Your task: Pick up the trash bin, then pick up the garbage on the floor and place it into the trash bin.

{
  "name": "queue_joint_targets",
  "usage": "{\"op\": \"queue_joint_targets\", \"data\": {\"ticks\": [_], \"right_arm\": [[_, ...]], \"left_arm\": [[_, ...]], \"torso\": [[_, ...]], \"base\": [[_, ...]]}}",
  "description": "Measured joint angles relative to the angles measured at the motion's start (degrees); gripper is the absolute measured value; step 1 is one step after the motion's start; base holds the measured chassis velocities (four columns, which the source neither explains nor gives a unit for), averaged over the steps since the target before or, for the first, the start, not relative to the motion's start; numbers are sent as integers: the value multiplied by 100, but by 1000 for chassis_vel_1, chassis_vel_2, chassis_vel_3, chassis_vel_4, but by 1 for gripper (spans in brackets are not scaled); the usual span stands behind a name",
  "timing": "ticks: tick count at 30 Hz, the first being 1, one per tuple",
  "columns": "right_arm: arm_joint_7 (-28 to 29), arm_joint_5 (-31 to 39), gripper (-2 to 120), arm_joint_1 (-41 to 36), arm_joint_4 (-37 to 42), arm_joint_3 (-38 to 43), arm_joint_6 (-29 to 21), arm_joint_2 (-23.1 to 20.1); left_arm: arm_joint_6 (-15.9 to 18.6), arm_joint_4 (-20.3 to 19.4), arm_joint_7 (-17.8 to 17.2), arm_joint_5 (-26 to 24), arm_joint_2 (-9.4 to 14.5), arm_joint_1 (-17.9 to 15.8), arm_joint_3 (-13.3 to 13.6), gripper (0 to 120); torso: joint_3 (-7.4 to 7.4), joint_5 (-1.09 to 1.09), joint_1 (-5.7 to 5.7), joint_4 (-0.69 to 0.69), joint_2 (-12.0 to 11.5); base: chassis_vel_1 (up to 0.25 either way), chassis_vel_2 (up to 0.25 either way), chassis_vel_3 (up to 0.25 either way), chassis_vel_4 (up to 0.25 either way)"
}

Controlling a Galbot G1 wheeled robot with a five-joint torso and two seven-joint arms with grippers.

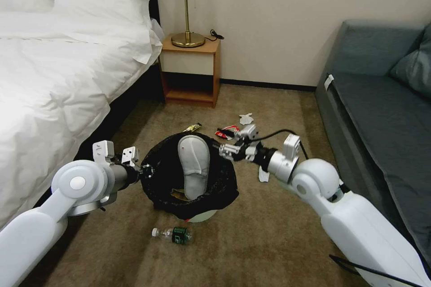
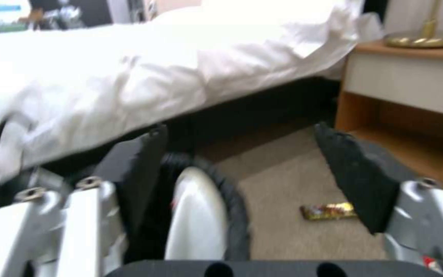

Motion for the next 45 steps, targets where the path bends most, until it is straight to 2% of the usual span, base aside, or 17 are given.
{"op": "queue_joint_targets", "data": {"ticks": [2,3,5,8,11,14,16,17,20,23,26,33,35,45], "right_arm": [[93,200,91,127,-151,194,-74,34],[93,200,91,127,-151,194,-74,34],[52,230,99,187,-377,388,-106,16],[-11,227,99,189,-500,469,-133,-8],[-286,119,100,65,-909,625,-147,-63],[-415,-1,100,-44,-1091,627,-109,-78],[-691,-321,100,-242,-1446,571,42,-92],[-691,-321,100,-242,-1446,571,42,-92],[-747,-572,100,-497,-1714,450,188,-87],[-786,-674,100,-566,-1788,418,236,-88],[-1093,-1091,100,-692,-2124,293,425,-94],[-1578,-1463,100,-669,-2637,-6,626,-16],[-1980,-1698,100,-578,-2929,-147,873,60],[-2133,-1728,100,-504,-3148,-377,1099,227]], "left_arm": [[0,2,54,123,-2,25,-81,0],[0,2,54,123,-2,25,-81,0],[0,2,97,163,-1,66,-237,0],[0,2,143,174,12,110,-342,0],[0,2,334,256,65,285,-657,0],[-1,-2,374,281,90,372,-784,0],[0,-40,468,314,137,528,-1045,0],[0,-40,468,314,137,528,-1045,0],[0,-23,483,245,153,646,-1415,0],[-1,0,496,208,160,662,-1533,0],[-1,56,540,170,194,668,-1776,0],[0,31,555,170,177,652,-1880,0],[0,-1,557,150,170,627,-1923,0],[0,-107,557,136,186,674,-1944,0]], "torso": [[0,0,0,0,0],[0,0,0,0,0],[0,0,0,0,0],[0,0,0,-1,0],[0,0,0,0,0],[0,1,0,0,0],[0,1,0,0,0],[0,1,0,0,0],[0,0,0,0,0],[0,0,0,0,0],[0,0,0,-1,0],[0,0,0,0,0],[0,0,0,-1,0],[0,0,0,0,0]], "base": [[0,0,0,0],[0,0,0,0],[0,0,0,0],[0,0,0,0],[0,0,0,0],[0,0,0,0],[0,0,0,0],[0,0,0,0],[0,0,0,0],[0,0,0,0],[0,0,0,0],[0,0,0,0],[0,0,0,0],[0,0,0,0]]}}
